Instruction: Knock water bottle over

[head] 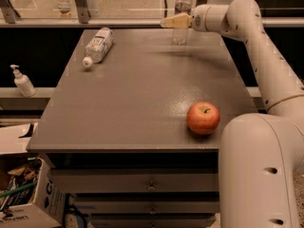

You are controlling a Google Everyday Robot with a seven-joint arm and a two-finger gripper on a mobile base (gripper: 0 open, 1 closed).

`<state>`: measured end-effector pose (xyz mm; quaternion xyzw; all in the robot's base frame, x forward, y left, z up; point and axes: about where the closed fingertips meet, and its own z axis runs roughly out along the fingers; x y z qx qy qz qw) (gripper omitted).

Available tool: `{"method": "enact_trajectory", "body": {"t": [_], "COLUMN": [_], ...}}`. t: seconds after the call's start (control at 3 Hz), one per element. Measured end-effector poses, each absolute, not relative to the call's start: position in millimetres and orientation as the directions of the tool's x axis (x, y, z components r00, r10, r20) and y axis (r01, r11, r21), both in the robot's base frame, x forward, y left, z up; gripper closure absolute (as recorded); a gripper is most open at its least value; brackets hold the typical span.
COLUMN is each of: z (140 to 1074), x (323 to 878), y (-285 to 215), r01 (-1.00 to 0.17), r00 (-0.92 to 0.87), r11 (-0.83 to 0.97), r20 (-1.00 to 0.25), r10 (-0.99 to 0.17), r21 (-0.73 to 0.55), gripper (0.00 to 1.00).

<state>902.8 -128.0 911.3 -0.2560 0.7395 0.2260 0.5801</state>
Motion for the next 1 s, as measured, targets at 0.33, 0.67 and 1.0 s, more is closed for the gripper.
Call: {"method": "enact_trajectory", "body": {"t": [0.33,0.67,1.0], "z": [921.7,925.4,923.2], "x": [906.2,905.9,899.0], "y": [-111.7,-115.0,-129.3], "r01": [-0.667,-0.669,-0.666], "r00": [-0.181,-0.182,-0.209], "r11": [0.745,0.743,0.745], "r20": [-0.976,-0.975,-0.968], "r10": [-0.12,-0.127,-0.136], "r21": [0.033,0.028,0.04], "gripper": [0.19,0.41,0.65]}}
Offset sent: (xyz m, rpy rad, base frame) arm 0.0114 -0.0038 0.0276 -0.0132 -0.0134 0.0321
